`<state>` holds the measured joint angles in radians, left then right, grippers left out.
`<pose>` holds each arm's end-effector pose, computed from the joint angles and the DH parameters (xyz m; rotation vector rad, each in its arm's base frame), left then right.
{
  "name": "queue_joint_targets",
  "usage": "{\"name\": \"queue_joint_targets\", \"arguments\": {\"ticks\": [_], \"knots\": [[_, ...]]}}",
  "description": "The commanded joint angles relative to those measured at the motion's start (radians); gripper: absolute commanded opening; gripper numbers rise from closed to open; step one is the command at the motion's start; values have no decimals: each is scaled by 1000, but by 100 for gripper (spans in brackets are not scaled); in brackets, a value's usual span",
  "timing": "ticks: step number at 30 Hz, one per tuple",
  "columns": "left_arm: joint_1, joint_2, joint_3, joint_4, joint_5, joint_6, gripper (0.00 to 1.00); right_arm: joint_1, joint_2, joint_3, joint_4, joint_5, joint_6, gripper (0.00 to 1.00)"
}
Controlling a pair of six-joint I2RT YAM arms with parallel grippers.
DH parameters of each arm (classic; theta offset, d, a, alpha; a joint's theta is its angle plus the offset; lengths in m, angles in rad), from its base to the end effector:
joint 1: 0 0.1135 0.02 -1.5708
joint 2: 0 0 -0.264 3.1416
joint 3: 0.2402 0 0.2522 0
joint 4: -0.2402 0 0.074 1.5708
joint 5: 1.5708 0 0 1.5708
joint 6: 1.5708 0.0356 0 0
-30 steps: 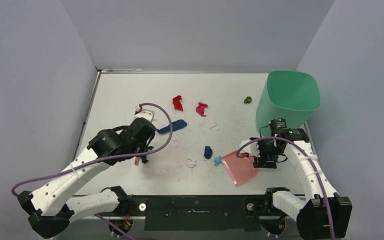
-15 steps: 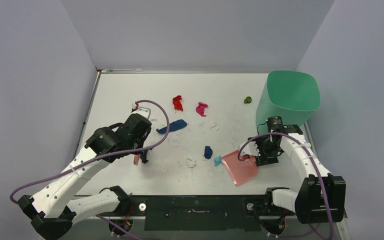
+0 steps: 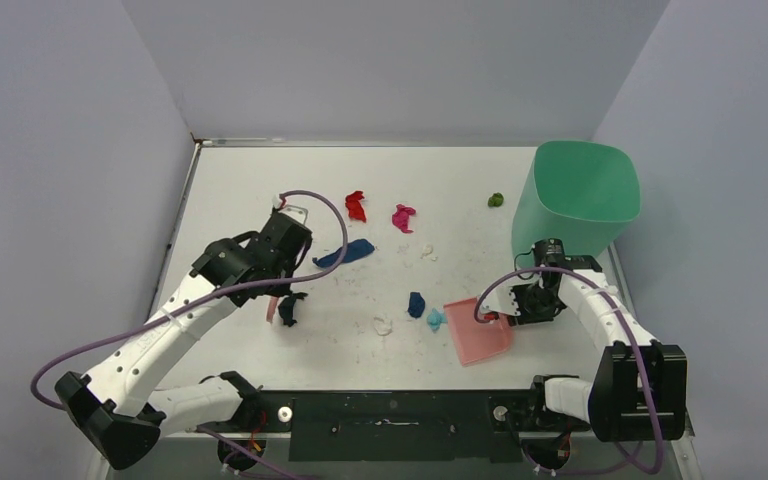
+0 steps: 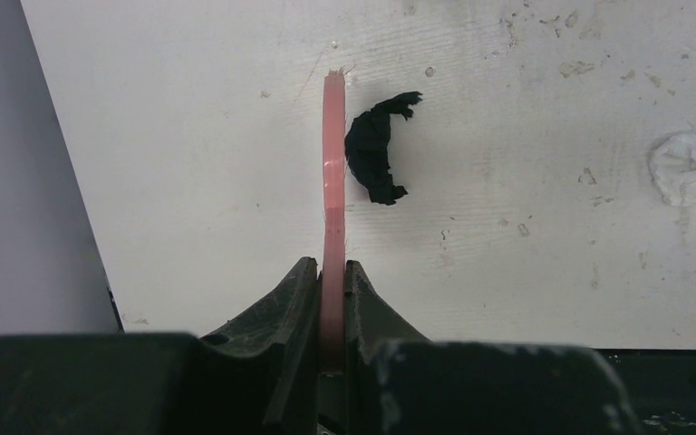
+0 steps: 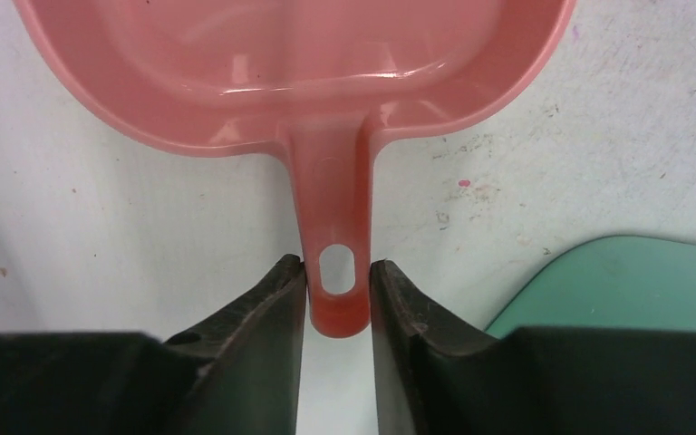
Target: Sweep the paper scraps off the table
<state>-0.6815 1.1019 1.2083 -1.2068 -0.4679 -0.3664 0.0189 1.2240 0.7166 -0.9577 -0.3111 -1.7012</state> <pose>0.1544 -0.1046 0.3404 0.2512 2.4912 0.2161 0.1847 0.0144 0.1879 -2.1632 1.8312 0.1845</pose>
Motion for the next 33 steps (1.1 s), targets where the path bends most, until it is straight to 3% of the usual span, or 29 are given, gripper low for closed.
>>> {"name": "queue_joint_targets", "arguments": {"ticks": [1,8,18,25,33], "knots": [[14,28,2,85,-46,25,0,-8,-49,32,-75,20,33,21],[32,83,-13,87,-94,34,0,5,-133,149,-281,86,73,14],[42,100,-87,149,23,-2,0,28,-40,167,-251,182,306,11],[26,197,-94,245,148,-41,0,182,27,148,-158,202,504,10],[-85,276,-5,353,259,-129,0,387,95,184,-107,210,695,9]]}}
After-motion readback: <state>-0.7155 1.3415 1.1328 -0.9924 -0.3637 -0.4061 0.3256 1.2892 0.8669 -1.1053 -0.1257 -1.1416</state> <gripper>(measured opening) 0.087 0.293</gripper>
